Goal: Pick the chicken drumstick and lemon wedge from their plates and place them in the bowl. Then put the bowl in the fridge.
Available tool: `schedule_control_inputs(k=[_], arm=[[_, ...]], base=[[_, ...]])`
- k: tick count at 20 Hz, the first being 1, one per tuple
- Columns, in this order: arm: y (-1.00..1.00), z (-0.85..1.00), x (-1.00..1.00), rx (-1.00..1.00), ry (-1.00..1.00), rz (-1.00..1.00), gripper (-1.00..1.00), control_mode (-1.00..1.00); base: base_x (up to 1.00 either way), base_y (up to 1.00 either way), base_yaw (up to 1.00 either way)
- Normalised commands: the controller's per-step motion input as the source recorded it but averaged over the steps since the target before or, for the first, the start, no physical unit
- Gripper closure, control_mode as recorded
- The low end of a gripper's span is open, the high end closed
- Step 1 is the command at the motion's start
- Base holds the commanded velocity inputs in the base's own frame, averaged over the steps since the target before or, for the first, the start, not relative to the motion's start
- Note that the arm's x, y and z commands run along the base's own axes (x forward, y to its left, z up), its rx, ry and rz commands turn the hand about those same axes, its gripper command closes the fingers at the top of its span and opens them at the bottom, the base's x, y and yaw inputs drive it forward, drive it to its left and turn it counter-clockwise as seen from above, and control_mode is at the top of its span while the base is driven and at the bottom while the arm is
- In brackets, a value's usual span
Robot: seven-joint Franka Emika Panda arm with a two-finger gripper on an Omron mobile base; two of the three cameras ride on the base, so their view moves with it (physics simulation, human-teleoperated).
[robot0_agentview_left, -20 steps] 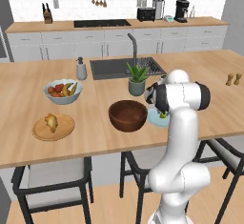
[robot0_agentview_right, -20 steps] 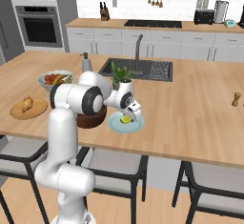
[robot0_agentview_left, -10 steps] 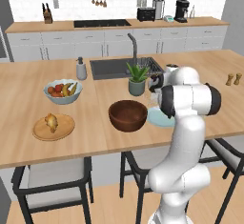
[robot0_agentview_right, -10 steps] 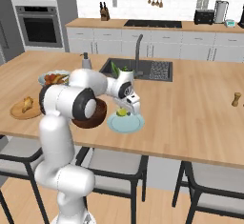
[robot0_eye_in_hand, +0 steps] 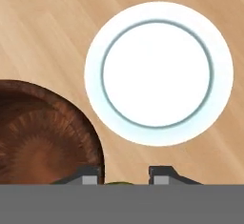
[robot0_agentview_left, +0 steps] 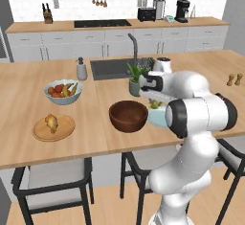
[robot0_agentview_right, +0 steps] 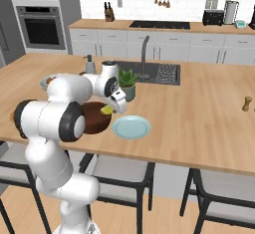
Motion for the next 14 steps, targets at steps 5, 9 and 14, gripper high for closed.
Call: schedule_control_inputs(k=[5, 9, 14], arm=[[0.97, -0.04, 0.01, 0.0, 0.0, -0.03, 1.0, -1.0], [0.41, -0.17, 0.26, 0.0, 0.0, -0.03, 1.0, -1.0], [0.03, -0.44, 0.03, 0.0, 0.0, 0.0, 1.0, -1.0]], base=[[0.0, 0.0, 0.0], [0.0, 0.0, 0.0], [0.0, 0.0, 0.0]])
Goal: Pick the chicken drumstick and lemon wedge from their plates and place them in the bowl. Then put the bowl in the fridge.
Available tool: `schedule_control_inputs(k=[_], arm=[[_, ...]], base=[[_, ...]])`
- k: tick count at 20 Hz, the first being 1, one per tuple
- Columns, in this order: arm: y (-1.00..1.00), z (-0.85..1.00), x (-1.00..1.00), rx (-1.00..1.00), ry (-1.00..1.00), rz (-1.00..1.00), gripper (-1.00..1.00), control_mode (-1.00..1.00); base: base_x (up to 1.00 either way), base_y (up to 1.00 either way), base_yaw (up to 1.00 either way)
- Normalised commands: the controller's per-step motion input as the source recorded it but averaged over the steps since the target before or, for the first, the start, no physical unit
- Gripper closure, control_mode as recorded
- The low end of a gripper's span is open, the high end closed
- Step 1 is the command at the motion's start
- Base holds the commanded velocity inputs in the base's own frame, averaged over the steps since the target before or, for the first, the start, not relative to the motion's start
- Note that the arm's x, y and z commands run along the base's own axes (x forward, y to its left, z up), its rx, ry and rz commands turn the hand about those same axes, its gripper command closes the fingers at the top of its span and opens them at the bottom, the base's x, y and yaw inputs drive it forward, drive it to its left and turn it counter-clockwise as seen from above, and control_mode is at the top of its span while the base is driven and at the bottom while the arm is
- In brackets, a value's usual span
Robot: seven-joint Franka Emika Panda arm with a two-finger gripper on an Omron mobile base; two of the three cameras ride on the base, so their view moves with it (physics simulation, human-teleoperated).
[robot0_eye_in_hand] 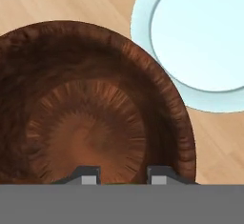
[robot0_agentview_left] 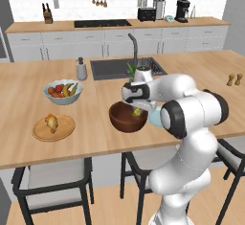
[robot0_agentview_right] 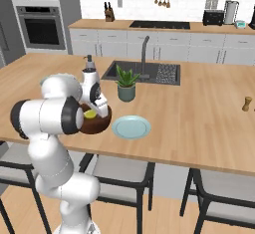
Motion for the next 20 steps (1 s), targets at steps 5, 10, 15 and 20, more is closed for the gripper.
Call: schedule_control_inputs(k=[5, 10, 15, 20], arm=[[0.09, -0.35, 0.0, 0.0, 0.0, 0.0, -1.0, -1.0], [0.15, -0.08, 0.0, 0.0, 0.0, 0.0, -1.0, -1.0], [0.19, -0.01, 0.0, 0.0, 0.0, 0.01, -1.0, -1.0], [0.28, 0.46, -0.01, 0.0, 0.0, 0.06, -1.0, -1.0]], base=[[0.0, 0.0, 0.0], [0.0, 0.0, 0.0], [0.0, 0.0, 0.0], [0.0, 0.0, 0.0]])
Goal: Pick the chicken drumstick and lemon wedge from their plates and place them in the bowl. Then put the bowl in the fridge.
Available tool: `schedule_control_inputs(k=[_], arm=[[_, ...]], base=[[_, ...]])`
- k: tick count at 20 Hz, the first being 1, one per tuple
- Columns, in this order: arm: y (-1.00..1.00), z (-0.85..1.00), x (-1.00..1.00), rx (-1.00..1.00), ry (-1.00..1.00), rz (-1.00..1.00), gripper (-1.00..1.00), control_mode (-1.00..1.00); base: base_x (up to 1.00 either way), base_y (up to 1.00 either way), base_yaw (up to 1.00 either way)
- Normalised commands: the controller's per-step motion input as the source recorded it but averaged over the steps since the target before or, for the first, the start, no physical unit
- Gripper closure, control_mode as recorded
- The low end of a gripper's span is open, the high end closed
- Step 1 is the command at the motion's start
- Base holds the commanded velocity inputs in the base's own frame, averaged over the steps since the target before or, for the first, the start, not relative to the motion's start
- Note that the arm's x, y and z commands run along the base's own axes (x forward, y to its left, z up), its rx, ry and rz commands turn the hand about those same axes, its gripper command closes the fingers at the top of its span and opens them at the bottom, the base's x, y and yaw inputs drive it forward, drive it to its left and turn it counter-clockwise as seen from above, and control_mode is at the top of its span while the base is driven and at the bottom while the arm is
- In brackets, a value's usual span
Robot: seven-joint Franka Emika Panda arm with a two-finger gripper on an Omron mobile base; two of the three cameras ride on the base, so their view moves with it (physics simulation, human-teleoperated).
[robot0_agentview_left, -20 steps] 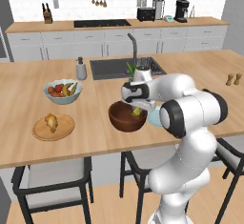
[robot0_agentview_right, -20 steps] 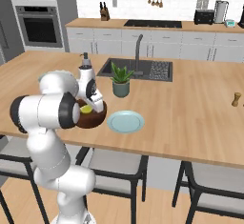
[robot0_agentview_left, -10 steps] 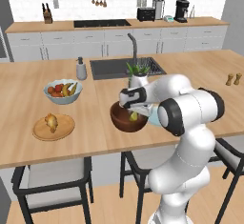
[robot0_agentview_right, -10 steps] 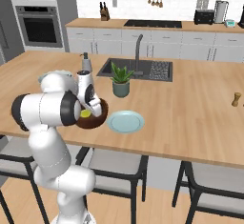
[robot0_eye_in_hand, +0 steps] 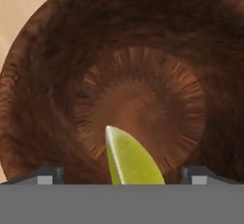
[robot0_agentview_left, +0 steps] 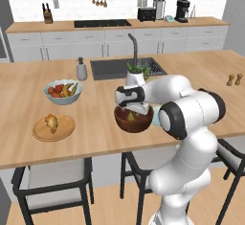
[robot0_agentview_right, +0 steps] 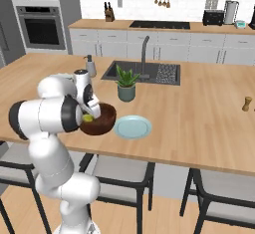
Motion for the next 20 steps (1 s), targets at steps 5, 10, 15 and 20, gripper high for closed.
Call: schedule_control_inputs(k=[5, 10, 15, 20], arm=[[0.05, 0.35, 0.0, 0.0, 0.0, 0.06, -1.0, -1.0], [0.19, 0.64, -0.2, 0.0, 0.0, 0.09, -1.0, -1.0], [0.88, 0.49, -0.78, -0.05, -0.03, 0.21, -1.0, -1.0], [1.0, 0.03, -0.81, -0.13, -0.1, 0.31, -1.0, -1.0]], base=[[0.0, 0.0, 0.0], [0.0, 0.0, 0.0], [0.0, 0.0, 0.0], [0.0, 0.0, 0.0]])
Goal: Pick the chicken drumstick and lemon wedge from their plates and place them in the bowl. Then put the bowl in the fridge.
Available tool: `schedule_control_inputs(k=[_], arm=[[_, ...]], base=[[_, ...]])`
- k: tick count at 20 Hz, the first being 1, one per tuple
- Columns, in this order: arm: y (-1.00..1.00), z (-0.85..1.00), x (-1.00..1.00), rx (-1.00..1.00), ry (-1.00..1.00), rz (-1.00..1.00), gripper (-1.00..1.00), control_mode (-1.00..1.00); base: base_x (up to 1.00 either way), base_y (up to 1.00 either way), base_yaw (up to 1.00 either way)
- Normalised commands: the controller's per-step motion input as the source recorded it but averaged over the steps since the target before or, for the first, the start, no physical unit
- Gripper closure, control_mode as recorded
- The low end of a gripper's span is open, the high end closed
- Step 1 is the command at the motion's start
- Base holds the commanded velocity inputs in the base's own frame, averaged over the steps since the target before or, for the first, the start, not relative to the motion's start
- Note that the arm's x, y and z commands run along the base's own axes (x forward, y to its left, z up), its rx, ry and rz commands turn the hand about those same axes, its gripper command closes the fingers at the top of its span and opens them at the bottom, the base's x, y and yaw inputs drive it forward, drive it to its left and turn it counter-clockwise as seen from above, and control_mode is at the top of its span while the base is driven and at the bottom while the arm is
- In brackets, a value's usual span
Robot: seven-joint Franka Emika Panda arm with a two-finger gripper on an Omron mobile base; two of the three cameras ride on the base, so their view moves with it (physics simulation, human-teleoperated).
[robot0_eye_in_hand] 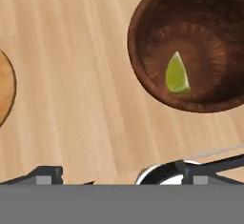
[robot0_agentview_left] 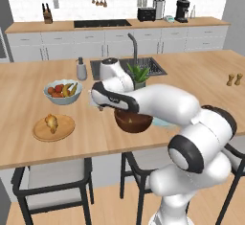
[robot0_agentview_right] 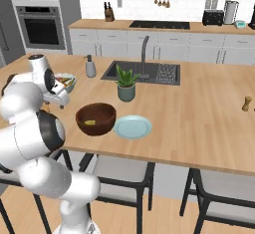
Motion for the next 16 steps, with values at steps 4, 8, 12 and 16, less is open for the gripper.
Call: schedule_control_inputs(k=[4, 8, 12, 16], arm=[[1.0, 0.0, -0.75, -0.12, -0.12, 0.26, -1.0, -1.0], [1.0, 0.07, 0.17, -0.03, -0.01, 0.13, -1.0, -1.0], [1.0, -0.02, 0.08, 0.0, 0.0, 0.16, -1.0, -1.0], [0.81, -0.08, 0.3, 0.01, -0.09, 0.07, -1.0, -1.0]], base=[[0.0, 0.0, 0.0], [0.0, 0.0, 0.0], [0.0, 0.0, 0.0], [0.0, 0.0, 0.0]])
